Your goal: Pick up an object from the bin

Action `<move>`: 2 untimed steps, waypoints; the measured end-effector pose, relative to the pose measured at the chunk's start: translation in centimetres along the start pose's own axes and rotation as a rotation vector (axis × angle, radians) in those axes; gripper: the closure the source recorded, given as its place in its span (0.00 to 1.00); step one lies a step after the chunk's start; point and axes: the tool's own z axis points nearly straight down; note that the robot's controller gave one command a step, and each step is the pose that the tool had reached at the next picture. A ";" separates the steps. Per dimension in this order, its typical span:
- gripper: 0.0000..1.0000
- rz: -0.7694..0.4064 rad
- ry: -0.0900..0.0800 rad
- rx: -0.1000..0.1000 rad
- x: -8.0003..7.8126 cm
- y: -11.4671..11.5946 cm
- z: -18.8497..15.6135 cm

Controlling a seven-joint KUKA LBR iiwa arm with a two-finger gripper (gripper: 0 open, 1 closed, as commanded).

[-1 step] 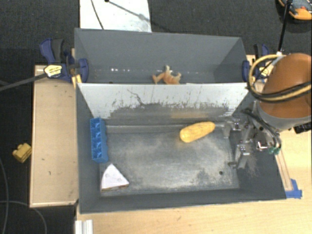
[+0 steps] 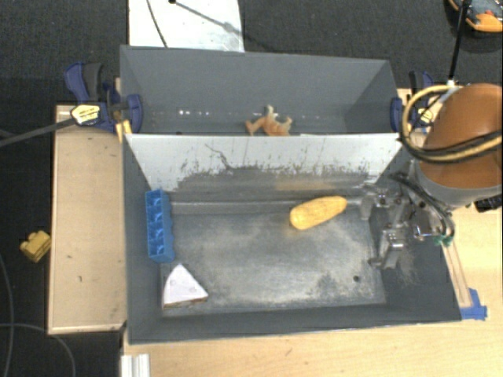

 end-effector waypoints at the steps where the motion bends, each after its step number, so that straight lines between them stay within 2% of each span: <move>1: 0.00 -0.051 -0.006 0.001 -5.2 0.8 8.4; 2: 0.00 -0.011 0.004 -0.002 -5.5 2.1 9.3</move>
Offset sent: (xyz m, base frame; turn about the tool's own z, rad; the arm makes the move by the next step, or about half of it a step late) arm 0.0511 0.0352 -0.0519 0.0563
